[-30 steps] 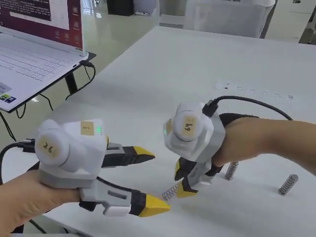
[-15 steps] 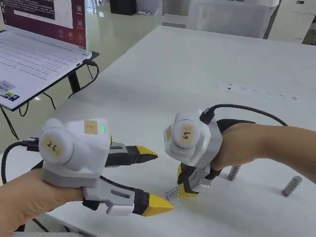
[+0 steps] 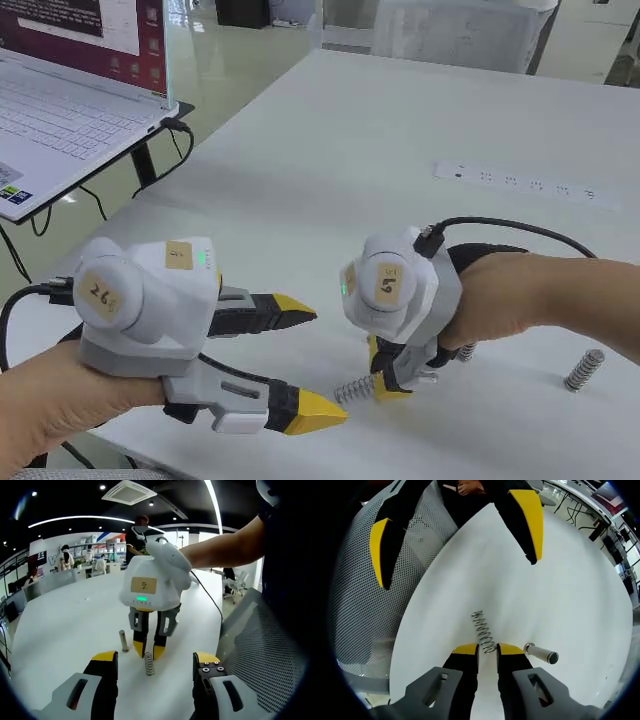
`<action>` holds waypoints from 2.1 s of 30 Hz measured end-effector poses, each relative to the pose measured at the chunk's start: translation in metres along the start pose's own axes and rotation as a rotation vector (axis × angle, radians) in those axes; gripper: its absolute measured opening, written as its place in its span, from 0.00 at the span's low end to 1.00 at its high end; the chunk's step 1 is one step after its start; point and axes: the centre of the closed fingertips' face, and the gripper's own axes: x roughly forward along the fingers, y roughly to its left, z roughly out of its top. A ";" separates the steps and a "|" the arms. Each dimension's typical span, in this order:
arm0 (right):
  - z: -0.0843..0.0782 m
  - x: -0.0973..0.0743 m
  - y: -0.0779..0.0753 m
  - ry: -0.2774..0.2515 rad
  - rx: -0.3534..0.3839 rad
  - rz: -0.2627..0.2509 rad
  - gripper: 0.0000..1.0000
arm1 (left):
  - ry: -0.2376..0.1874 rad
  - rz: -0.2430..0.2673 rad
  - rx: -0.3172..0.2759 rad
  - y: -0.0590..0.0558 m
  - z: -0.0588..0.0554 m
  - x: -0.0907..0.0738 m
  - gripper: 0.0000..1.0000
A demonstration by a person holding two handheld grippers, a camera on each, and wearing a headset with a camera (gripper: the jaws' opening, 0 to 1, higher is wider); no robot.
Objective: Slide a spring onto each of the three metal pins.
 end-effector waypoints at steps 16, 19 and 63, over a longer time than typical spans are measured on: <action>-0.005 -0.001 0.014 0.043 -0.015 0.032 0.09 | -0.001 0.001 -0.001 -0.001 0.001 0.000 0.54; -0.006 -0.001 0.014 0.030 -0.014 0.026 0.08 | 0.002 -0.006 0.002 -0.002 0.001 0.002 0.54; 0.033 -0.094 0.032 -0.133 0.024 -0.104 0.08 | 0.019 -0.159 0.131 -0.022 0.024 0.017 0.05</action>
